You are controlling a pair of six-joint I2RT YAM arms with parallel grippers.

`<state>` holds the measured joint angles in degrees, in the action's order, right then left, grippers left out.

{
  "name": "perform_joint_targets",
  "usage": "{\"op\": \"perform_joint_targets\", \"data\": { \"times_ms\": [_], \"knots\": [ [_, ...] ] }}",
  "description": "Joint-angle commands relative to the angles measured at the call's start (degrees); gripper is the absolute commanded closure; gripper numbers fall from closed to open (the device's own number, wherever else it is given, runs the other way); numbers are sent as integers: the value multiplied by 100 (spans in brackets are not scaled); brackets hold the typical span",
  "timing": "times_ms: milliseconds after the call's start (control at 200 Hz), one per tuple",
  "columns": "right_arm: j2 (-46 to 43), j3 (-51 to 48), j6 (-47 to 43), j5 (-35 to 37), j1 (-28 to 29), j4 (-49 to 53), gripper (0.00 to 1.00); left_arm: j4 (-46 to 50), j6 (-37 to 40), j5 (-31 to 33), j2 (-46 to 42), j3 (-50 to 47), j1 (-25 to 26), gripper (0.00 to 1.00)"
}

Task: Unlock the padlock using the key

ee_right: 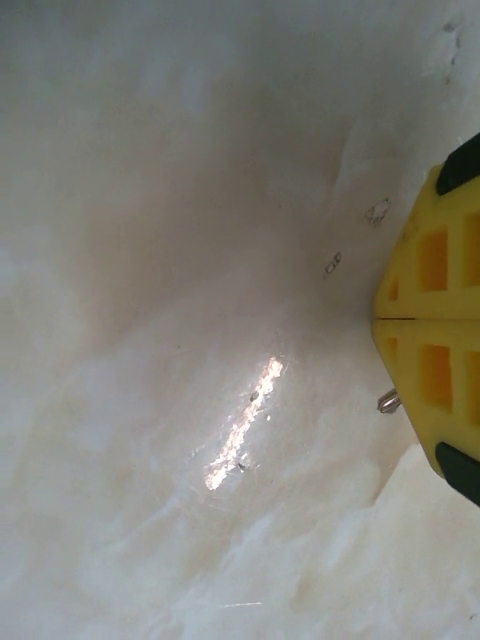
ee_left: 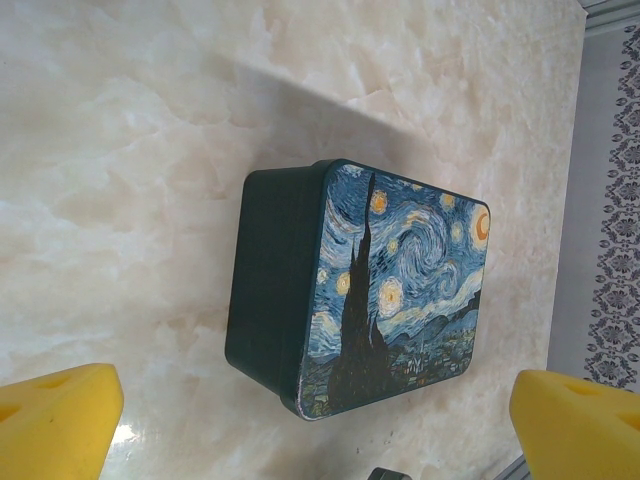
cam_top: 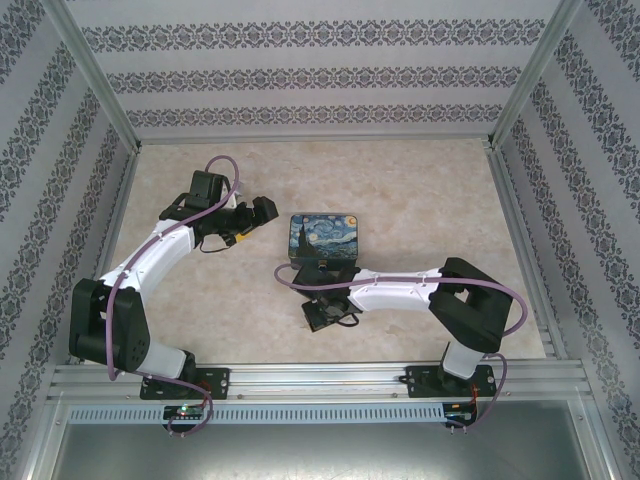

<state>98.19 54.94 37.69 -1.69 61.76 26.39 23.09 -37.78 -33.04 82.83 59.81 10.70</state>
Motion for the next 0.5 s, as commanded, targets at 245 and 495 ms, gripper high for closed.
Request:
{"op": "perform_joint_targets", "data": {
  "times_ms": [245,495],
  "knots": [
    [-563,-446,354,492,-176,94,100,-156,-24,-89,63,58,-68,0],
    [-1078,-816,642,611,-280,50,59,-163,-44,-84,75,71,-68,0]
  ]
}}
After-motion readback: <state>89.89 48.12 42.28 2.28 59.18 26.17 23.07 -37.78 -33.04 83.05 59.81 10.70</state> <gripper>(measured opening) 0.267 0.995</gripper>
